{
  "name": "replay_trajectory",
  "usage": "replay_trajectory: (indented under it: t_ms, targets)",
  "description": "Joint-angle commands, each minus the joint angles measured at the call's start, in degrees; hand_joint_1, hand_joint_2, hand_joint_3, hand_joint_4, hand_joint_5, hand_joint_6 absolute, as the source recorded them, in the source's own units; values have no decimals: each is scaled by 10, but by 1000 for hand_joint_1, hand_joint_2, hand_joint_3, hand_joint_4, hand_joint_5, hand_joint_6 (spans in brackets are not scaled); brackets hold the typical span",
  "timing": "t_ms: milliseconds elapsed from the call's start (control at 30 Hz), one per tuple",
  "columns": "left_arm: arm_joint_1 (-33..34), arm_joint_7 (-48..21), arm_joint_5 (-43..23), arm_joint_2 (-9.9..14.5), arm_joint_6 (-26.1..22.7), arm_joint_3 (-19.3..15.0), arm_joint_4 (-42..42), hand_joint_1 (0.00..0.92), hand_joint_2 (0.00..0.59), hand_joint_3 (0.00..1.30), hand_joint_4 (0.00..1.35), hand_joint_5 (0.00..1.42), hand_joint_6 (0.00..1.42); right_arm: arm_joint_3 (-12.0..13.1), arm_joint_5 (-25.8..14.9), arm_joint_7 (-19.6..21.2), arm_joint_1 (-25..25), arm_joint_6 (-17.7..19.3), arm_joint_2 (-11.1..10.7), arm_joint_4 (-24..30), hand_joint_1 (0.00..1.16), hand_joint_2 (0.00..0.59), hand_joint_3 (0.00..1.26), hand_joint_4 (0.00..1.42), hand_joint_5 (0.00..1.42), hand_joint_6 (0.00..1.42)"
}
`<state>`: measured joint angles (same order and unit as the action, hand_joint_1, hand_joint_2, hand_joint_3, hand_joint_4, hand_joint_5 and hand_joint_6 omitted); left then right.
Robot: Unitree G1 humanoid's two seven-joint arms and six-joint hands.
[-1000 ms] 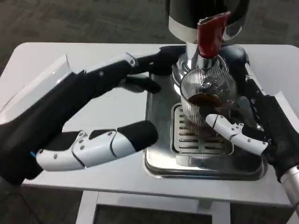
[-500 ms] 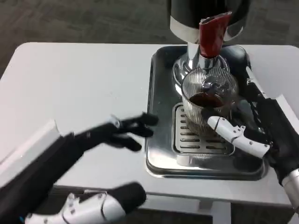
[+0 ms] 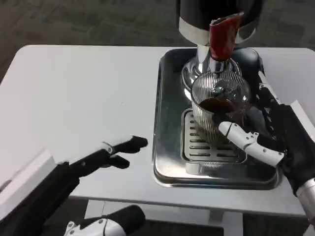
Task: Grasp the cup under the faucet to collect the drink, then remove the cup.
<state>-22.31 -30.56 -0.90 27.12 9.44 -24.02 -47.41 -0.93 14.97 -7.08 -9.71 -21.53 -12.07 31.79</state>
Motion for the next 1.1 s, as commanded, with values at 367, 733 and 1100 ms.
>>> replay_trajectory:
  t_ms: [367,733,1100]
  targets:
    - [3,37,57,-3,32,-12,35,133,152,167,120,204,193,-4,-8,0,9,23,-5,-6,584,257,0,12,76,162]
    - [-13,30,52,0,35,-4,38,150,160,166,108,201,192,-17,-1,23,17,50,13,-28,581,242,0,0,41,145]
    - [-21,28,50,7,31,-9,33,175,168,166,107,200,191,-14,-15,66,20,129,41,-87,586,233,0,0,13,130]
